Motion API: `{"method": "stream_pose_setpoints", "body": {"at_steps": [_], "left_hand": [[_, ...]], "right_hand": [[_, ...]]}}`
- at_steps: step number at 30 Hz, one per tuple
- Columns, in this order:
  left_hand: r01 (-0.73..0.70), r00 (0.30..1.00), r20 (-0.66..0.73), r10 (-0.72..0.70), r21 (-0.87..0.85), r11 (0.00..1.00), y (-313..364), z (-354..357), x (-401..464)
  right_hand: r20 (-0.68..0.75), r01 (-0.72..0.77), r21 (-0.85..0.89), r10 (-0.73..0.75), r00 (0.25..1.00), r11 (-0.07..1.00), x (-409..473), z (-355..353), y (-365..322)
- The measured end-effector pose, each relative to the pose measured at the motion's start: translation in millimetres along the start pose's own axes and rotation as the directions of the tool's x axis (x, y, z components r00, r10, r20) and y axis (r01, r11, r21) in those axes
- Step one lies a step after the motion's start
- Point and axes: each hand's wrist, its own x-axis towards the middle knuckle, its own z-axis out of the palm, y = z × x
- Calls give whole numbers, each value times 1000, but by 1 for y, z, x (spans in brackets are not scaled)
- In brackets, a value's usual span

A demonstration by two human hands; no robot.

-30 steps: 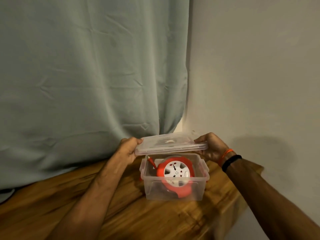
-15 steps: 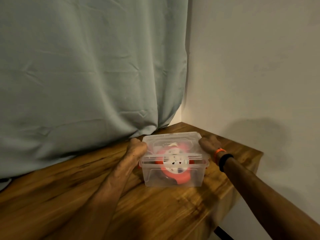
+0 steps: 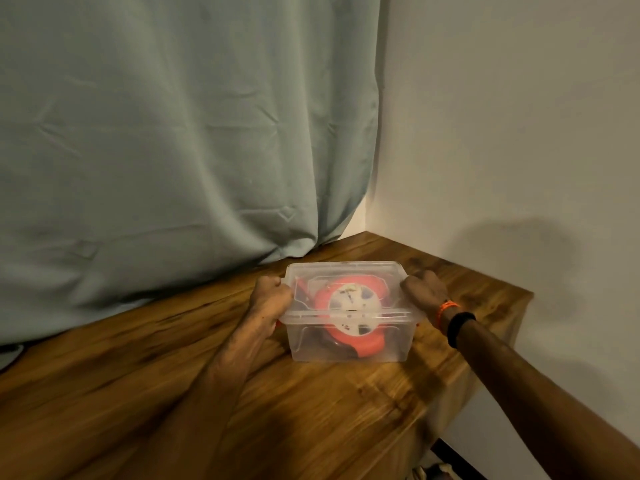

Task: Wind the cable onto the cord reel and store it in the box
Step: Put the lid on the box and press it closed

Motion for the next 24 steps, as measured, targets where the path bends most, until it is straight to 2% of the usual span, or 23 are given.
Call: {"method": "stream_pose_setpoints", "body": {"at_steps": [5,9,12,15,19,24], "left_hand": [[70,998,-6,-70,19,997,9,-3,7],[115,993,-13,-115,144,983,18,-2,11],[136,990,46,-135,-12,991,14,2,18],[148,988,58,-144,-66,987,9,6,22],[161,986,82,-146,-224,961,-2,11,27],[169,985,3,-173,-218,961,-5,15,29]], "right_hand": [[46,15,14,-16,999,1000,11,-1,8],[73,-66,44,62,995,997,23,-1,5],[66,-55,24,54,996,998,31,1,4],[111,-36,47,31,993,998,34,4,12],[71,-37,90,31,997,995,38,8,16],[89,-58,204,40,995,977,39,9,27]]}}
